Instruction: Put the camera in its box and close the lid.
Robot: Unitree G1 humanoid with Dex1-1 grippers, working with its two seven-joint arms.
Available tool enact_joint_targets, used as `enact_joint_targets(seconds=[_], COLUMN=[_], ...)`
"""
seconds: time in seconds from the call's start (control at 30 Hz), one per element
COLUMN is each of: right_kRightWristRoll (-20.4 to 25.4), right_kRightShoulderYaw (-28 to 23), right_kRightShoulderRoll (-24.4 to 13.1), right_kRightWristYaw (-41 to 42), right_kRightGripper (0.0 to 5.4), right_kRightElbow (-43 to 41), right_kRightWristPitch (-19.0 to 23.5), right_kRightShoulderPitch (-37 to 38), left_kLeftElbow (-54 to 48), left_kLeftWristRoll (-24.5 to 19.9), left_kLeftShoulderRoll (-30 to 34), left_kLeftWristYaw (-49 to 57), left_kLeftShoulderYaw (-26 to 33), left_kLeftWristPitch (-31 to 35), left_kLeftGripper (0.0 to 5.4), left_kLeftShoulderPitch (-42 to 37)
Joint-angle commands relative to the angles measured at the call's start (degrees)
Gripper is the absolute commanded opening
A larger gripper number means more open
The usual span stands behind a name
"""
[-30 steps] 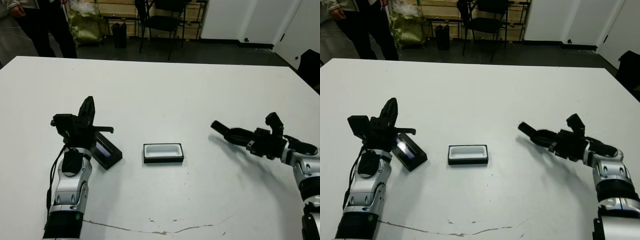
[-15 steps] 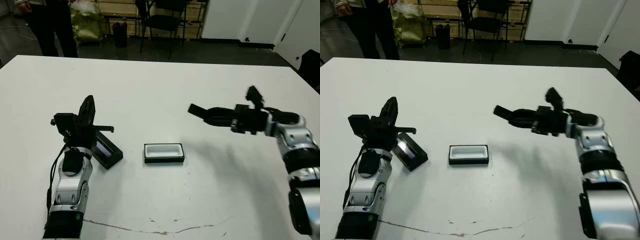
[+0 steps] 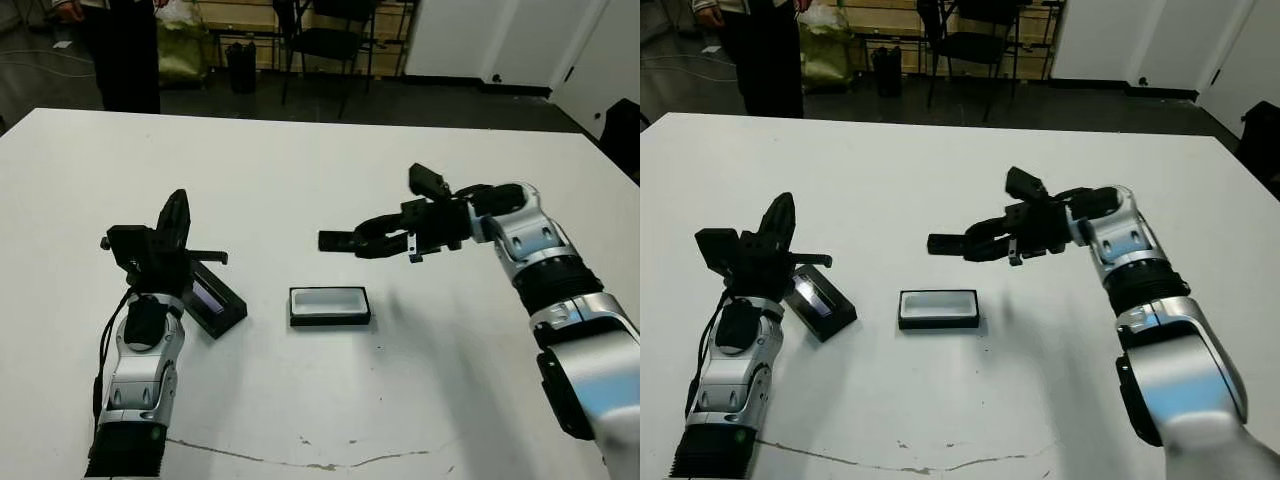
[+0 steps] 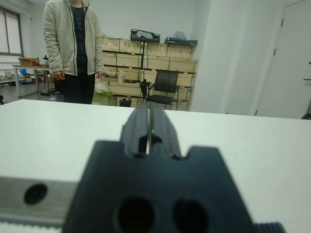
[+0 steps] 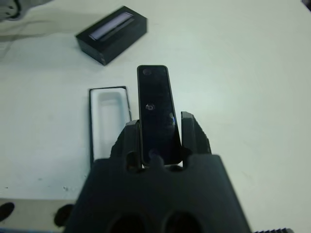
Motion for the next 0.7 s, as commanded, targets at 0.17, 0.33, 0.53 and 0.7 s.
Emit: enact_joint_targets(seconds=[0.17,0.33,0.53,0.7], right_kRightWristRoll=[5.62,7.23,10.02,10.03], right_kRightShoulderYaw=[-1.90,-2.86,-4.21,-3.85], right_kRightShoulderRoll=[0.55,0.58,1.20,0.31], right_kRightWristYaw=[5.20,5.04,7.32,7.13], right_kRightGripper=[0.67,0.67,0.67,0.67], right_kRightElbow=[-4.31,-4.96,-4.52,-7.17], right_kRightWristPitch=[1.36,-0.21,0.71,1.92], right_kRightShoulderPitch=[5.03,8.49,10.05,10.88], left_kLeftElbow=[1.48,0.85,0.67,-0.39], left_kLeftWristRoll=[0.38,0.63,0.90,0.85], left_kLeftShoulderRoll=[0.38,0.01,0.09,-0.07], left_kLeftWristYaw=[-0.14,0.52,0.81,1.12], left_kLeftShoulderYaw=[0.20,0.04,-0.04,-0.13], left_kLeftWristPitch=[-0.86,0.08,0.44,1.66], left_kLeftGripper=[0.00,0.00,0.00,0.00], left_kLeftShoulderPitch=[0.69,0.91,0.97,1.33])
